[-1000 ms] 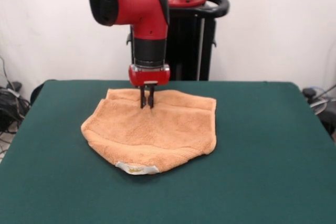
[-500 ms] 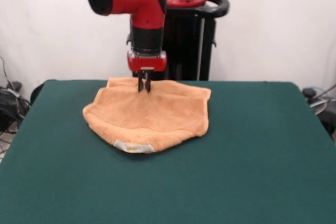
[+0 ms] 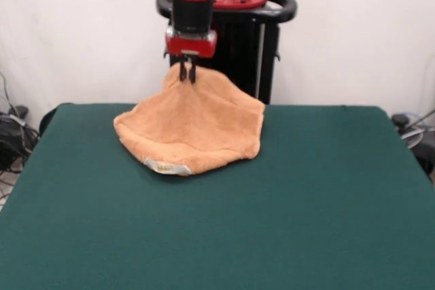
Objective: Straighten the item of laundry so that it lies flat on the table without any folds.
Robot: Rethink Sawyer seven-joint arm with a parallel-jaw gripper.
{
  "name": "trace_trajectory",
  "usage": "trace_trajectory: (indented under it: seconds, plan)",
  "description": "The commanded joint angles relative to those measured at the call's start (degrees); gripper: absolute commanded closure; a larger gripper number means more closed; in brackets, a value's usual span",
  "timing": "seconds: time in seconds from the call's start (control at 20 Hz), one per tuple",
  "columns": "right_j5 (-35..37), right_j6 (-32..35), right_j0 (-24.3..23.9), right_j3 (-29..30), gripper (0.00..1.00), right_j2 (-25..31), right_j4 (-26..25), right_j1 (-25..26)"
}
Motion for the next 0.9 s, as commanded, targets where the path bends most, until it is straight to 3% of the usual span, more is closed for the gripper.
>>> trace_trajectory:
  seconds: [0.05, 0.2, 0.25, 0.4, 0.9]
  plan:
    - [3.84, -2.58, 2.20, 0.67, 1.00, 6.97, -0.87, -4.47]
    - [-3.21, 2.48, 9.57, -5.38, 1.00, -0.24, -2.95, 1.67]
    - [-5.62, 3.50, 12.01, -6.88, 0.00, -2.89, -2.95, 2.64]
    - [-12.38, 4.30, 17.23, -9.07, 0.00, -9.35, 0.30, 4.74]
    - [-9.83, 3.45, 16.05, -7.97, 0.00, -6.91, 1.19, 3.23]
